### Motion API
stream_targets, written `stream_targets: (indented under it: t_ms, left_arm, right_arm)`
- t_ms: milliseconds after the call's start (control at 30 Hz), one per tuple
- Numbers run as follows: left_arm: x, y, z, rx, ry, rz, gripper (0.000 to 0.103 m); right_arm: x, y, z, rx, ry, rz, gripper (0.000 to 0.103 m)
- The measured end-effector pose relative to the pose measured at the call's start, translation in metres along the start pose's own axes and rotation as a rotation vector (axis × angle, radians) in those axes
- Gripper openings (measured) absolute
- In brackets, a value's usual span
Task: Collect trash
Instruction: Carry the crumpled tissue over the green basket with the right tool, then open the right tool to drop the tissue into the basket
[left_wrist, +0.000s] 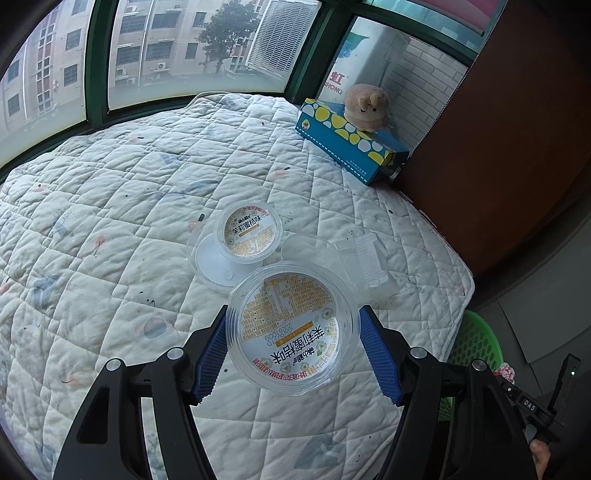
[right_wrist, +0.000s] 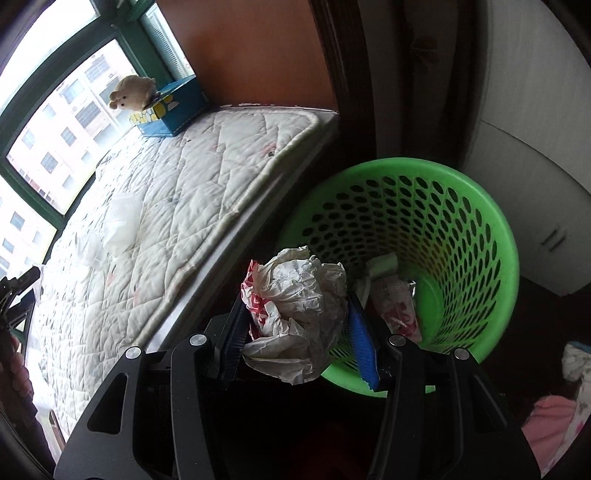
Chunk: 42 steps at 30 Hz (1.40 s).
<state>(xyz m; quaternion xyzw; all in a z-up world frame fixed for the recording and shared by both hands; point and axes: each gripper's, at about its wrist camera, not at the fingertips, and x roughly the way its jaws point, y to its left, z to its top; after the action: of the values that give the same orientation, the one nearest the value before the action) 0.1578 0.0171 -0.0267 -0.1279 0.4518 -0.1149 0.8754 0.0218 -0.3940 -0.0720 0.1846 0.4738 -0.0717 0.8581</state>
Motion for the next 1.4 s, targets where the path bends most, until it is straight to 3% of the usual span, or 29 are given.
stream_targets:
  t_ms: [700,1400]
  left_arm:
    - [0.002,-0.031,0.002,0.044,0.007,-0.034,0.066]
    - [0.005,-0.078,0.002,0.123,0.029,-0.082,0.066]
  right_arm:
    - [0.005,-0.051,-0.007,0.095,0.018,-0.072,0.052]
    - [0.001,-0.063,-0.004,0.134,-0.009,-0.035,0.062]
